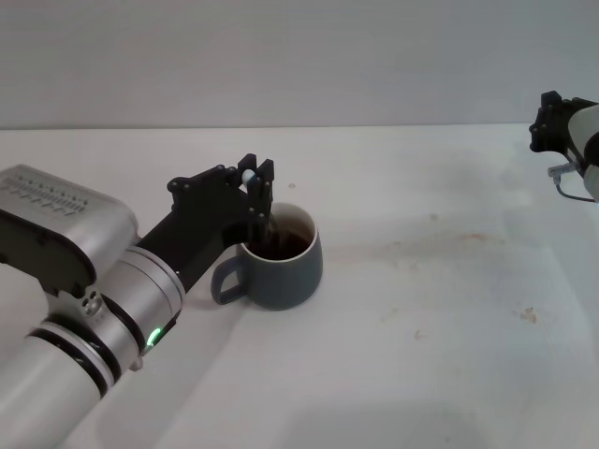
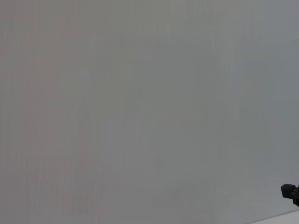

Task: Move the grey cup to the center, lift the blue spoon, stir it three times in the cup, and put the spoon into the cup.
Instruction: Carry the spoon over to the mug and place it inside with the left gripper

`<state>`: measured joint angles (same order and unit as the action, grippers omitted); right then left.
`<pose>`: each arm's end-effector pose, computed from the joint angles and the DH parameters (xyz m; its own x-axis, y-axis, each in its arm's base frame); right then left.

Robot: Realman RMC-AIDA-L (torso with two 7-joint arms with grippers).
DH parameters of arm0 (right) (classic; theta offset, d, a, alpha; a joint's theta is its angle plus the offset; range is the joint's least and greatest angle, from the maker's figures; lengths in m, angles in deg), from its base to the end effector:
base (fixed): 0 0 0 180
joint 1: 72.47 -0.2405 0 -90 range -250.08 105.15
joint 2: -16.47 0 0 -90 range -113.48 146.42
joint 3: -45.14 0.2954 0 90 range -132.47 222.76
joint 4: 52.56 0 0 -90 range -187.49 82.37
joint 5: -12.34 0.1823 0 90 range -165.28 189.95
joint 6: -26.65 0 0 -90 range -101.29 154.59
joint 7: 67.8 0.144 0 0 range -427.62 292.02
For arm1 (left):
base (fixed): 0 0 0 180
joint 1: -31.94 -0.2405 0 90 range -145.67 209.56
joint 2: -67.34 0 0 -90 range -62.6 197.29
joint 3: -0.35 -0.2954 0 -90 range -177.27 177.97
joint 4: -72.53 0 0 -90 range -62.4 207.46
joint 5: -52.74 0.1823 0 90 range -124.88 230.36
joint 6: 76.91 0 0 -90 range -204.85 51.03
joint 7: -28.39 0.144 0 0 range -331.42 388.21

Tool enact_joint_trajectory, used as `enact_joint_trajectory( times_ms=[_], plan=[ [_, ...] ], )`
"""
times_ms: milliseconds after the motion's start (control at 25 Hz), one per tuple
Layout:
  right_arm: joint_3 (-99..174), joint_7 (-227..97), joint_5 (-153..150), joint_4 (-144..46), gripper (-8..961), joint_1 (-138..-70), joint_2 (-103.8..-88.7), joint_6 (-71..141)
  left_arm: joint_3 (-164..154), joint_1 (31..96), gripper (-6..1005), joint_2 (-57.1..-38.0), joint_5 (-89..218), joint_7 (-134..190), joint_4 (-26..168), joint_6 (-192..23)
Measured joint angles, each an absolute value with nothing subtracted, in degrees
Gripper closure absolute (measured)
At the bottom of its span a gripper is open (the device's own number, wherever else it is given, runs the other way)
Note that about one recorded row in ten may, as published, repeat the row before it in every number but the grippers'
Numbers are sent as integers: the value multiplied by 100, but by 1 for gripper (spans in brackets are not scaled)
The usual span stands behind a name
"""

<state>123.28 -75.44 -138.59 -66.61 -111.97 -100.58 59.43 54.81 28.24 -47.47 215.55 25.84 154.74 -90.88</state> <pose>0.3049 0.4386 -0.0127 0.8724 -0.1681 -0.4589 -0.4827 -0.1486 -0.8631 -0.2194 0.2556 -0.0511 0.7026 0.1431 0.6971 0.6661 -0.4769 -0.5734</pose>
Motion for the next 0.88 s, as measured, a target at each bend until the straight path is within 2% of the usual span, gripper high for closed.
enact_joint_trajectory(
  times_ms=[480,880],
  plan=[
    [12300,-7545,-13866,-6663,938,-11184,-10054,5943,5519,3195,814,-4978,21518,2560,14628,-9505],
    [12306,-7545,-13866,-6672,938,-11171,-10052,5943,5758,3457,810,-5008,21510,2552,14166,-9667]
  ],
)
